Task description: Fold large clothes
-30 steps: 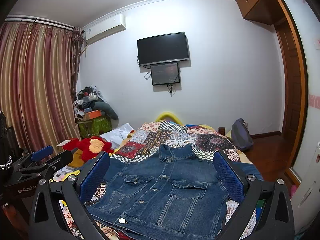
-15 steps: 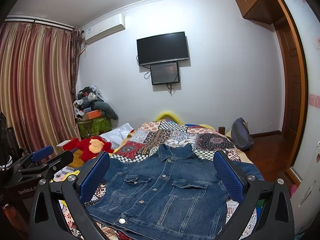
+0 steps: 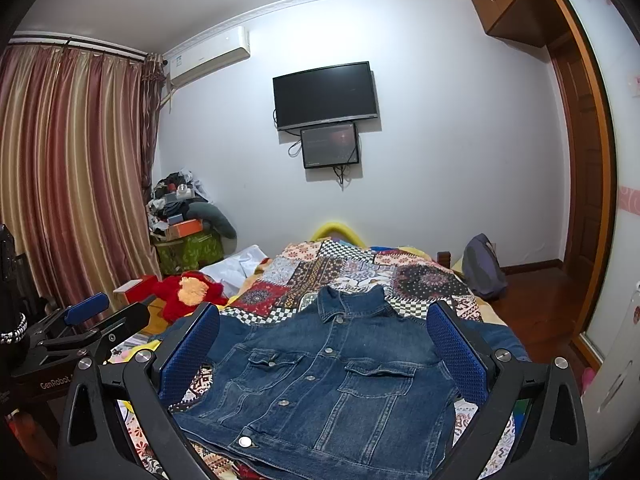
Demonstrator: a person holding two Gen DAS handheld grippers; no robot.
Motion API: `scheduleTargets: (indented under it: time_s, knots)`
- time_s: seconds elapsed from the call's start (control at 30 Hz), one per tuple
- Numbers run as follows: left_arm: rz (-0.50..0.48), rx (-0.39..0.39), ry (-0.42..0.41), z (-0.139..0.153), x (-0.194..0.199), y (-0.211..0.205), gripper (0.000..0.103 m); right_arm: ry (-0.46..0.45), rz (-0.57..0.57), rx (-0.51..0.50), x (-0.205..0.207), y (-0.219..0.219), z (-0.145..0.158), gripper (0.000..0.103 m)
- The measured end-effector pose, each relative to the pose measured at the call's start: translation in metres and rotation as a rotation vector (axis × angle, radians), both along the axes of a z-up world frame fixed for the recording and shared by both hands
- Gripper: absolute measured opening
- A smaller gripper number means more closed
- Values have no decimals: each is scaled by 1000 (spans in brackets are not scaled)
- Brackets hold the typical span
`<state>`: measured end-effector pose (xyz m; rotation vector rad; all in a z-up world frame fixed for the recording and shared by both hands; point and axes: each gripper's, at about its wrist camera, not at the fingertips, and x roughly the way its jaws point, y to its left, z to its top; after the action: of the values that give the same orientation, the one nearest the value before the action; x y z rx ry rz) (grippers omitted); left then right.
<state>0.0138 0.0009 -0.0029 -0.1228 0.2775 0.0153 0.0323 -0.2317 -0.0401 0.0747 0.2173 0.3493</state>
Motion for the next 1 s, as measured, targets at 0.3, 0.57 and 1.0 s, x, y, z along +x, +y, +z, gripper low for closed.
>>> scheduleTargets:
  time_s: [0.3,0.57,1.0]
  knots:
    - [1,-4,1,0,1,2,103,4,0,2,1,0,-2,103]
    - [2,-6,4,-2,4,3,103,7,0,0,5,5,-9,103]
    - [16,-23,30,-15,22,13,103,41,6,-12,22,16,-10,103]
